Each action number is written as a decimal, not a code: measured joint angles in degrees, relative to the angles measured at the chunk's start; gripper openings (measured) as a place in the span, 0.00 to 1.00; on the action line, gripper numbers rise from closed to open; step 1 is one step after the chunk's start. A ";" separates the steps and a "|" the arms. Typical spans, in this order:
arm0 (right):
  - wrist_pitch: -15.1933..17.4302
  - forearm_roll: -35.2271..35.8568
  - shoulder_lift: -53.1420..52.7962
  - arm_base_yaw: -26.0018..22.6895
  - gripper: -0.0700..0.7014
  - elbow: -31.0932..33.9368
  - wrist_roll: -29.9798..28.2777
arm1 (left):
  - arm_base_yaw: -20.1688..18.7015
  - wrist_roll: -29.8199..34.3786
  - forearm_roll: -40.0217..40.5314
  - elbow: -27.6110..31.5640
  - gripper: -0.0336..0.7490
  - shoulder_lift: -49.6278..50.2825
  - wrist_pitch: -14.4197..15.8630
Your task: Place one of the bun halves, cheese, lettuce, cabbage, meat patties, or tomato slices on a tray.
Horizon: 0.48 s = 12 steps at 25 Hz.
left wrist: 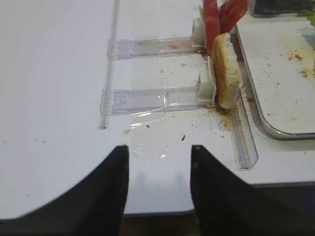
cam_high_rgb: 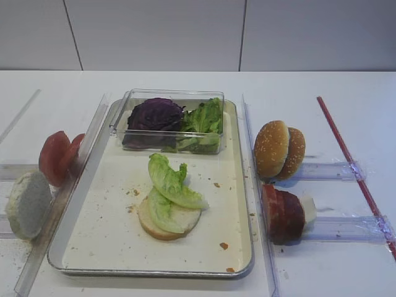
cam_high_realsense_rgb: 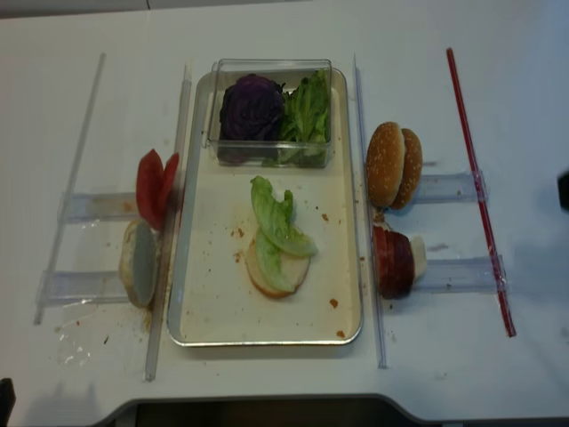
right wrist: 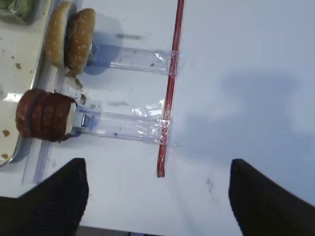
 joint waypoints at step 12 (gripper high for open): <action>0.81 0.00 -26.98 0.00 0.79 15.82 -3.29 | 0.00 0.00 0.00 0.00 0.41 0.00 0.00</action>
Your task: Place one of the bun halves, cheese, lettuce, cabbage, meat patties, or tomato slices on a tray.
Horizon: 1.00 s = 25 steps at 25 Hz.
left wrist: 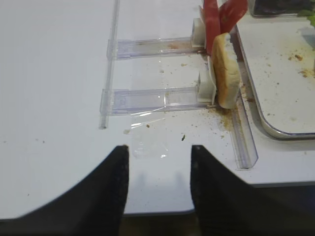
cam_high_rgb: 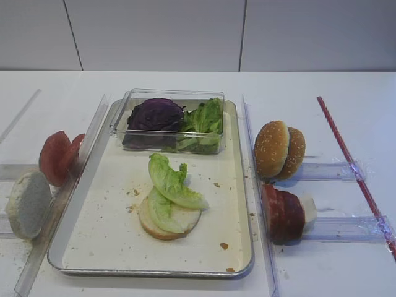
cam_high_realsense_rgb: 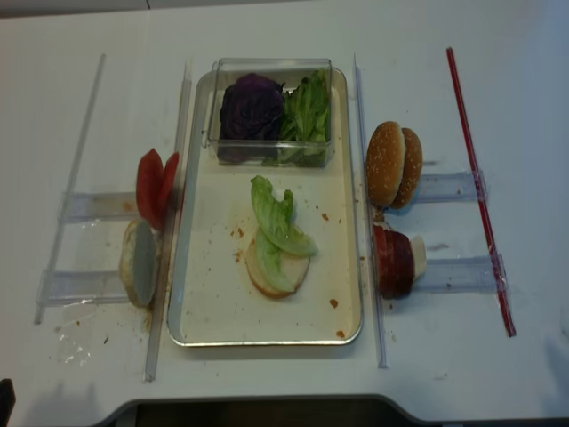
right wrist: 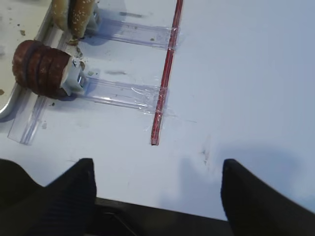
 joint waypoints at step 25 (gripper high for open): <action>-7.17 1.21 -19.66 0.00 0.74 12.85 -3.37 | 0.00 0.00 0.00 0.00 0.41 0.00 -0.04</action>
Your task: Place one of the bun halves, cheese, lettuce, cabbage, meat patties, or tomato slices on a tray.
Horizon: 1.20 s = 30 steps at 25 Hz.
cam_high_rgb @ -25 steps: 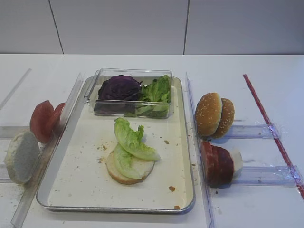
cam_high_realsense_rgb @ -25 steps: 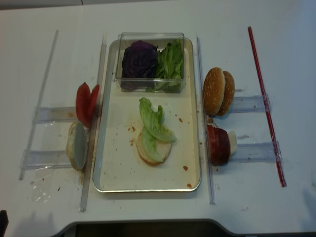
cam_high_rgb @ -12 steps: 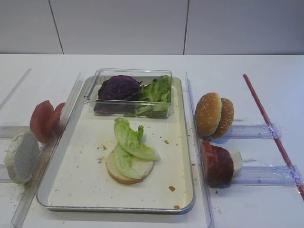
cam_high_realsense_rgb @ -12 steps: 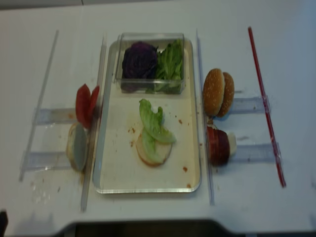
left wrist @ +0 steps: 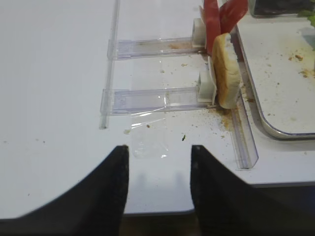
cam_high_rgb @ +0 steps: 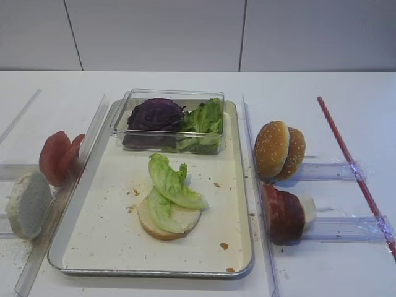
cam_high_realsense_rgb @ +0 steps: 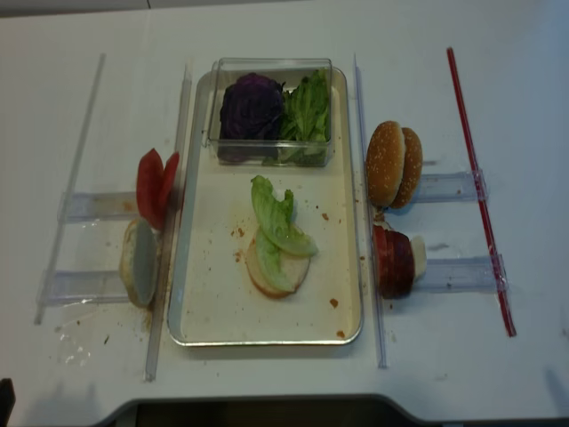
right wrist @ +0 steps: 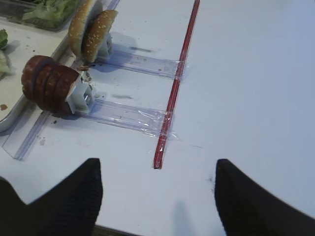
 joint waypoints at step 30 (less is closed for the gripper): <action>-0.20 0.09 0.00 -7.40 0.74 0.12 -0.20 | 0.00 0.00 0.00 0.00 0.41 0.00 0.00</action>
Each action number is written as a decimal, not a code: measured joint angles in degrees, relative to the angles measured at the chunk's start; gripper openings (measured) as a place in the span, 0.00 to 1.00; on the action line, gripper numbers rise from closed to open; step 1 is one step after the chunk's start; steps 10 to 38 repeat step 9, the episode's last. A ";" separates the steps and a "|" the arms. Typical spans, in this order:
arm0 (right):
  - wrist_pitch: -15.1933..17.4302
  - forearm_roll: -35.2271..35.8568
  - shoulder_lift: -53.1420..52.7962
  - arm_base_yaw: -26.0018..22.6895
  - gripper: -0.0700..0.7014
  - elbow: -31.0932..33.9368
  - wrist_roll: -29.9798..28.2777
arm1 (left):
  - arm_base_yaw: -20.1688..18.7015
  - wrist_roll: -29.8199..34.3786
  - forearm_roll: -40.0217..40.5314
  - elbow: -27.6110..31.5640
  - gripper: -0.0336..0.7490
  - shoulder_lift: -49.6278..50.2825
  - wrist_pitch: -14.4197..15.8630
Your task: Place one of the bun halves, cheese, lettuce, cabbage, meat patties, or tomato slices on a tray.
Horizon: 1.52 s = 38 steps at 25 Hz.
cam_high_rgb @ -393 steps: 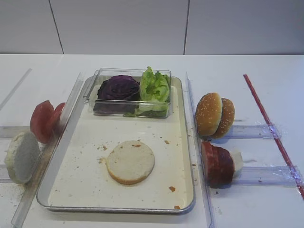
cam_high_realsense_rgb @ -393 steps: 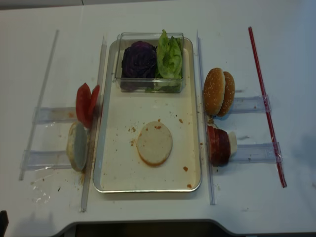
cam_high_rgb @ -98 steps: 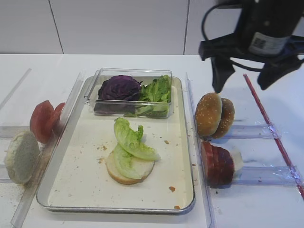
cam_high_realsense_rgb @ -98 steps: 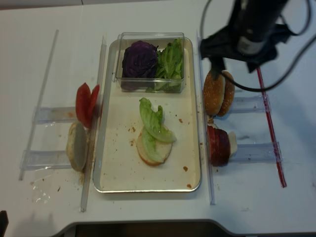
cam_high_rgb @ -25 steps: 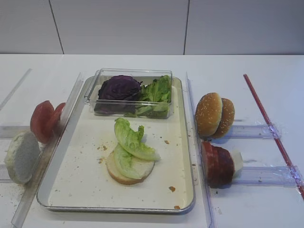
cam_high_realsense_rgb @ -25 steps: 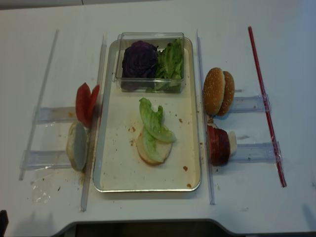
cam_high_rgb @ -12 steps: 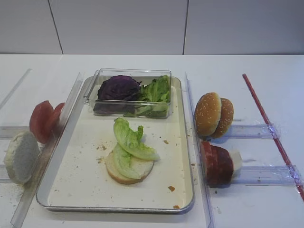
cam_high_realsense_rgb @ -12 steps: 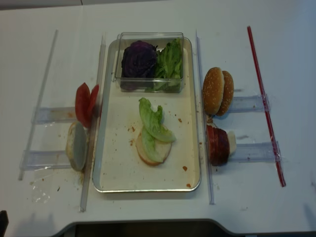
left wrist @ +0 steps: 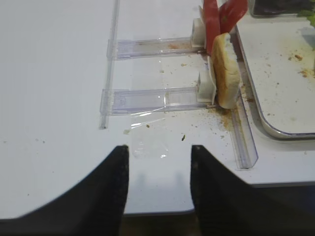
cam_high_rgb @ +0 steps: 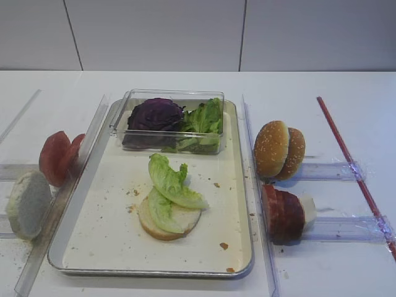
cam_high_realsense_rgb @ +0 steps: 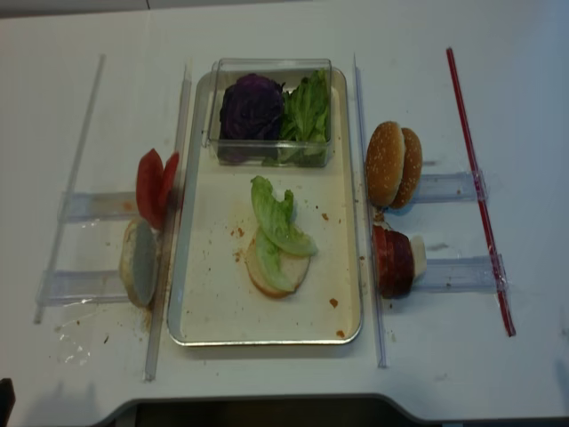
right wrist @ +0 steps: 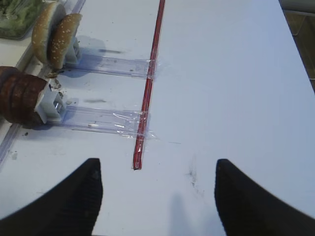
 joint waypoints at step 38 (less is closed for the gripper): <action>0.00 0.00 0.00 0.00 0.74 0.00 0.00 | 0.00 -0.10 0.00 0.00 0.41 0.00 0.00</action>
